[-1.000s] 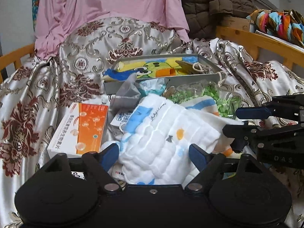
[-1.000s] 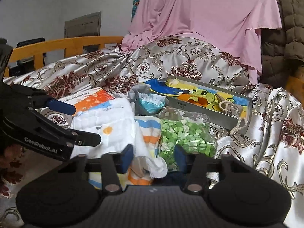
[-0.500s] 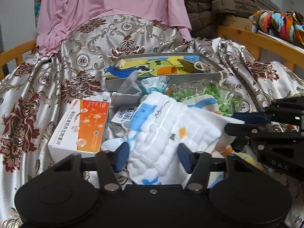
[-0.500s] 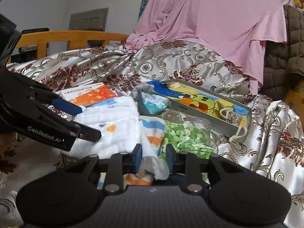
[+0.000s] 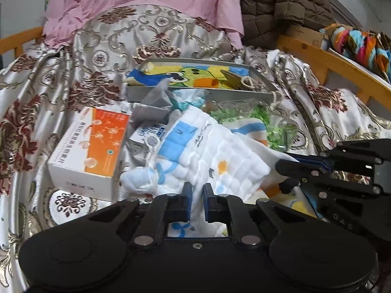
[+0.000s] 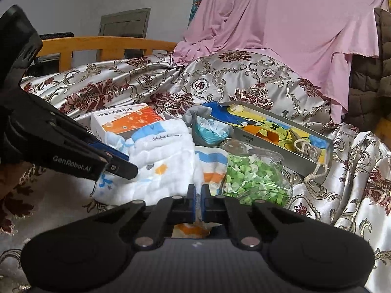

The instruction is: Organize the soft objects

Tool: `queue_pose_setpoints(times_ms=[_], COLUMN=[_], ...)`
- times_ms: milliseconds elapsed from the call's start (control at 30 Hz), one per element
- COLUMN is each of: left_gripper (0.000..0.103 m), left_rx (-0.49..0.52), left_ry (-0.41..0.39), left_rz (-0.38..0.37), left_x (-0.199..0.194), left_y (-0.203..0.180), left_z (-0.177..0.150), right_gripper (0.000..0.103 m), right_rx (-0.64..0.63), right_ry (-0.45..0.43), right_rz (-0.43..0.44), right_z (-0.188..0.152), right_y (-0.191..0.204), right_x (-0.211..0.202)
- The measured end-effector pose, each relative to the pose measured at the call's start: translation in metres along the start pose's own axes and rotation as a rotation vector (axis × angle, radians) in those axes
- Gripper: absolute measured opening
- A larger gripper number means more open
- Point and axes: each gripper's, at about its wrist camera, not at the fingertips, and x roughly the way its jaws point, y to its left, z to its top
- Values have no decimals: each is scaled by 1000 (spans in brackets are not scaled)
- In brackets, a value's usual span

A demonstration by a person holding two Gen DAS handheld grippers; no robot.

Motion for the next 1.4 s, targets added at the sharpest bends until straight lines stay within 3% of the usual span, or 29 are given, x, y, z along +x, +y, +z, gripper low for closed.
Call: queue_pose_setpoints(times_ms=[100, 200, 267, 367, 500, 633, 833, 967, 1167, 1400], left_gripper=[12, 27, 42, 55, 56, 41, 20, 7, 4, 3], left_rx=[-4, 21, 47, 60, 52, 44, 29, 43, 20, 0], left_ry=[-1, -1, -2, 0, 15, 37, 66, 74, 39, -58], left_rz=[17, 42, 45, 62, 61, 59, 33, 33, 28, 61], left_x=[1, 2, 2, 5, 10, 15, 18, 18, 4, -29], left_y=[0, -6, -10, -12, -10, -7, -3, -5, -4, -7], left_z=[0, -1, -2, -1, 0, 1, 1, -1, 0, 6], right_gripper=[3, 3, 3, 3, 4, 17, 17, 6, 4, 4], right_rx=[-15, -30, -29, -30, -22, 7, -3, 3, -7, -31], right_ry=[-5, -10, -13, -15, -11, 9, 31, 41, -4, -87], right_rz=[-9, -15, -14, -13, -21, -26, -20, -14, -26, -60], right_z=[0, 0, 0, 0, -1, -1, -1, -1, 3, 10], right_y=[2, 3, 3, 3, 1, -4, 0, 2, 2, 2], right_x=[-2, -5, -5, -5, -2, 3, 9, 10, -1, -19])
